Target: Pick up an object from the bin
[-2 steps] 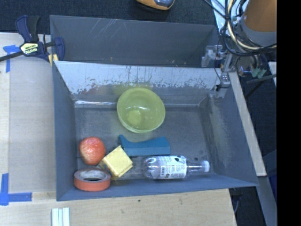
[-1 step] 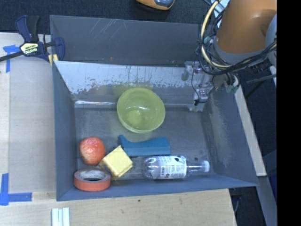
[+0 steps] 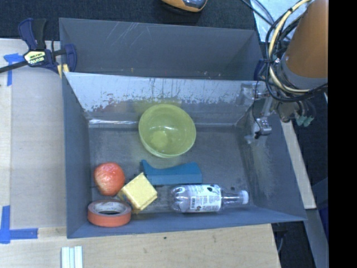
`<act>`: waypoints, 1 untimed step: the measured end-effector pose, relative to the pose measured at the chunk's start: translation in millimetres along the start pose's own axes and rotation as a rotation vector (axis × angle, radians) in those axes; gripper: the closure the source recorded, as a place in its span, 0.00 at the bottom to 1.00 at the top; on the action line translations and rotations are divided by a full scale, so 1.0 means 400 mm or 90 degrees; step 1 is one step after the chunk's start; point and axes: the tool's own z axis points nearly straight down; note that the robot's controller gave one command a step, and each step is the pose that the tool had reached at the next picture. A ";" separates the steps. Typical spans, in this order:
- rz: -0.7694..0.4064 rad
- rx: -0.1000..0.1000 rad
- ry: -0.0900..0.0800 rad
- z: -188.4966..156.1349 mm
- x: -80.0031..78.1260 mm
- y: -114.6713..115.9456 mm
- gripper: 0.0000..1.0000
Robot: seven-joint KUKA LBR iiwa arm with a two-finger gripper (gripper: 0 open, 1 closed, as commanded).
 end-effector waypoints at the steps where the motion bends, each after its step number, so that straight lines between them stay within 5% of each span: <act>1: 0.101 -0.004 0.005 0.215 -0.077 0.075 0.00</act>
Offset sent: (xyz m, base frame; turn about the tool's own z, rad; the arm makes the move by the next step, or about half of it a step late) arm -0.0009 0.0139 -0.0944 -0.0327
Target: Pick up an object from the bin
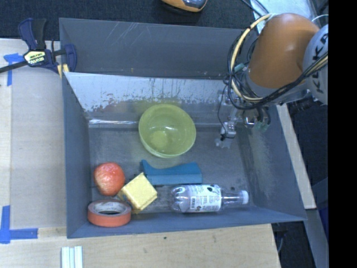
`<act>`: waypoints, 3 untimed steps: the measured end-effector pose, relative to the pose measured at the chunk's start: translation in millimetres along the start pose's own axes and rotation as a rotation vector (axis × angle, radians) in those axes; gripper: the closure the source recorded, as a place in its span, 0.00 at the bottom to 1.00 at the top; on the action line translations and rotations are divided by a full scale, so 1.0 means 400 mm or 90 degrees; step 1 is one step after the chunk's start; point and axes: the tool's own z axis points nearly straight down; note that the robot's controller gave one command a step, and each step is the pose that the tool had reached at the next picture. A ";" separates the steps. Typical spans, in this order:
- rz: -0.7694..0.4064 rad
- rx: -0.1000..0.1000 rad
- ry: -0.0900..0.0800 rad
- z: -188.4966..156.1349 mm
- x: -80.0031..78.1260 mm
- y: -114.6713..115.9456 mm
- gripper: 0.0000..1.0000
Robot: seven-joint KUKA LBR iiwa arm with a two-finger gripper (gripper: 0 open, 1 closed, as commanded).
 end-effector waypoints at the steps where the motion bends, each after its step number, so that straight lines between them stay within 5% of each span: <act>1: -0.002 0.000 0.001 0.047 0.017 -0.003 0.00; 2: -0.079 0.002 0.000 0.020 0.032 0.000 0.00; 3: -0.209 0.004 -0.004 -0.122 -0.061 -0.044 0.00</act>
Offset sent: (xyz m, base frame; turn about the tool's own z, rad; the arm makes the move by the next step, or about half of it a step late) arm -0.0232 0.0340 0.0227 -0.0620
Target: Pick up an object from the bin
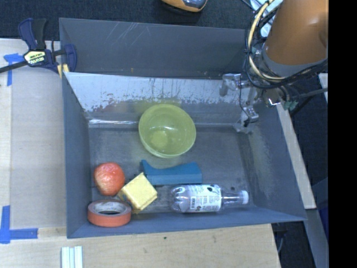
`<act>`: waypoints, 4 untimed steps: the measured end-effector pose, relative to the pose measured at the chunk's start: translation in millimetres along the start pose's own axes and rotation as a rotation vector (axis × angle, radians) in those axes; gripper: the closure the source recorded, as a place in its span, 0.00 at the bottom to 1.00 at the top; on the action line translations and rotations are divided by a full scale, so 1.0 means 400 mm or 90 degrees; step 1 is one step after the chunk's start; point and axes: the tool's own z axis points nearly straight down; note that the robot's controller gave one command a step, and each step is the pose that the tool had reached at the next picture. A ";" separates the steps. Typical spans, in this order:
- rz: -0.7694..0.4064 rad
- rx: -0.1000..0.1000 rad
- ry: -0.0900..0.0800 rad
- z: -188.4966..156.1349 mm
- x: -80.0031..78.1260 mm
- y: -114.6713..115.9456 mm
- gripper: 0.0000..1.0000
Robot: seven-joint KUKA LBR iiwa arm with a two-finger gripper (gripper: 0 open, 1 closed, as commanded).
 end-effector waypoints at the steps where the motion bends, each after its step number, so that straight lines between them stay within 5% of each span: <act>1: 0.055 -0.004 0.002 0.282 0.051 0.113 0.00; 2: 0.048 0.000 -0.003 0.308 0.018 0.088 0.00; 3: 0.170 -0.005 0.008 0.469 0.053 0.064 0.00; 4: -0.067 0.000 -0.004 0.390 -0.001 0.062 1.00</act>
Offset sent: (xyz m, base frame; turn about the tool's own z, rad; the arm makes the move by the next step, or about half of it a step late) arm -0.0039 0.0262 -0.1083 0.0656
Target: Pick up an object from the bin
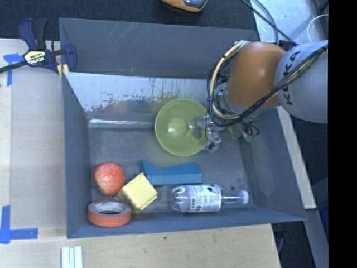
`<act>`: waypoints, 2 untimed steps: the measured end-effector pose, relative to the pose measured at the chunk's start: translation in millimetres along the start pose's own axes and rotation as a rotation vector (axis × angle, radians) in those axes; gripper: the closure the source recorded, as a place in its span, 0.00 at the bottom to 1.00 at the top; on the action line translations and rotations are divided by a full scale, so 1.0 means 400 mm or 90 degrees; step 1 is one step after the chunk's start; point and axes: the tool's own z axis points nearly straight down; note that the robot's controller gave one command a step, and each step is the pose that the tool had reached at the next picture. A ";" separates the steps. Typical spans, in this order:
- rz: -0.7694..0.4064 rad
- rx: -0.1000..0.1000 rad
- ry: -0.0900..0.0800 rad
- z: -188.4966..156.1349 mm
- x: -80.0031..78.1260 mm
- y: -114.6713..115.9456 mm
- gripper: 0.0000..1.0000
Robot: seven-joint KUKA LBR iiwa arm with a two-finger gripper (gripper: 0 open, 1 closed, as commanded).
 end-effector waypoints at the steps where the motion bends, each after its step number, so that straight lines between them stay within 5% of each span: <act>1: 0.000 0.000 0.000 0.000 0.000 0.000 1.00; 2: -0.001 0.000 0.000 -0.309 0.027 -0.030 1.00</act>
Offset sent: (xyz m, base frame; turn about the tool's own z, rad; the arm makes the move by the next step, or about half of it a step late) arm -0.0120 -0.0179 0.1546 -0.0058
